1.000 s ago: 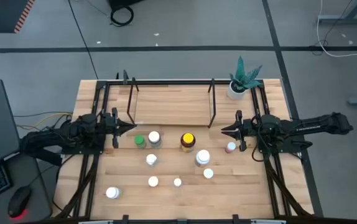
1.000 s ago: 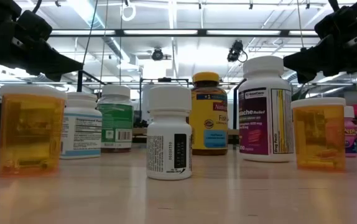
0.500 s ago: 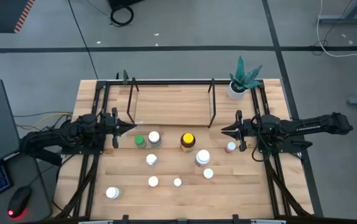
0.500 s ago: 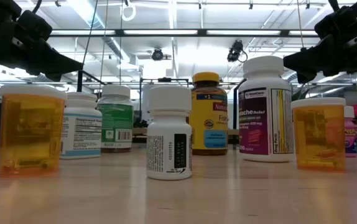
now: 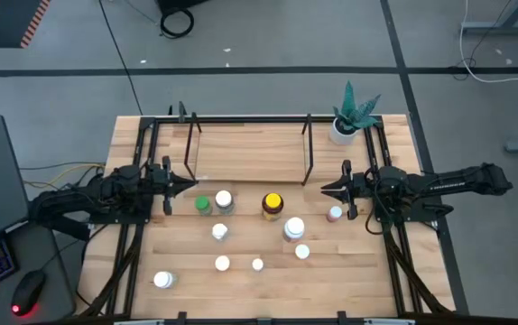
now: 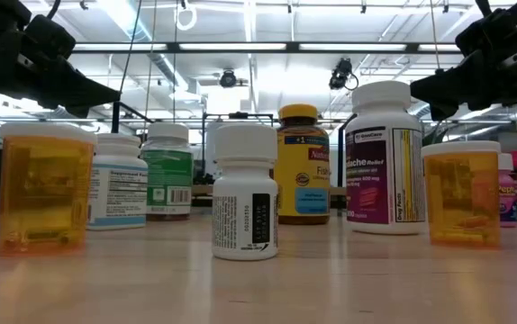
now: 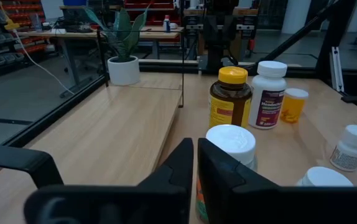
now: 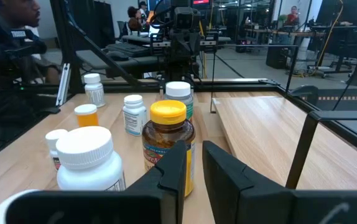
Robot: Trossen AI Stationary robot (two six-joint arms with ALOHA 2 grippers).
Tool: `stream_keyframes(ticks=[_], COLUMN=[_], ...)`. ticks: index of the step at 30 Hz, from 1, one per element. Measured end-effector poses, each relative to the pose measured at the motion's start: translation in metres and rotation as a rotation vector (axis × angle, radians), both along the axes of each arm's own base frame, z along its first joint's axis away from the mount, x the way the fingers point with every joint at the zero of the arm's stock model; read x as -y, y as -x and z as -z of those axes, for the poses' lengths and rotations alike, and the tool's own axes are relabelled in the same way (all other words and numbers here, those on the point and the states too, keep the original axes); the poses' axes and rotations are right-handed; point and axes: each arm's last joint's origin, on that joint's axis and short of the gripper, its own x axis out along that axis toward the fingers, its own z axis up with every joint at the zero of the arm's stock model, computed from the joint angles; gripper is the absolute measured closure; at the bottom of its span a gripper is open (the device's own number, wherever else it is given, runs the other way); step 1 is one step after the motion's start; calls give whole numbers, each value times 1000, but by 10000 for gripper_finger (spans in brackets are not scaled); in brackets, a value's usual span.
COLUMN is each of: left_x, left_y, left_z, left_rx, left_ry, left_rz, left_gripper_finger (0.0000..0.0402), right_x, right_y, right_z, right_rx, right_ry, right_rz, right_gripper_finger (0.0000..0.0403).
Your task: Pick and place medicine bottles onto shelf by color
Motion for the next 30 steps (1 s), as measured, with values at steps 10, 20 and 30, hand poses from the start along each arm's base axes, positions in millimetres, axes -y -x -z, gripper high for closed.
stream_keyframes(ticks=[10, 20, 30], left_x=[0, 0, 0], left_y=[0, 0, 0], left_z=[0, 0, 0], left_rx=[0, 0, 0], left_ry=[0, 0, 0], left_rz=[0, 0, 0], left_gripper_finger=[374, 368, 373], right_x=[0, 0, 0], right_y=[0, 0, 0], right_z=[0, 0, 0], right_rx=[0, 0, 0], right_ry=[0, 0, 0], right_rz=[0, 0, 0], right_gripper_finger=[341, 341, 341])
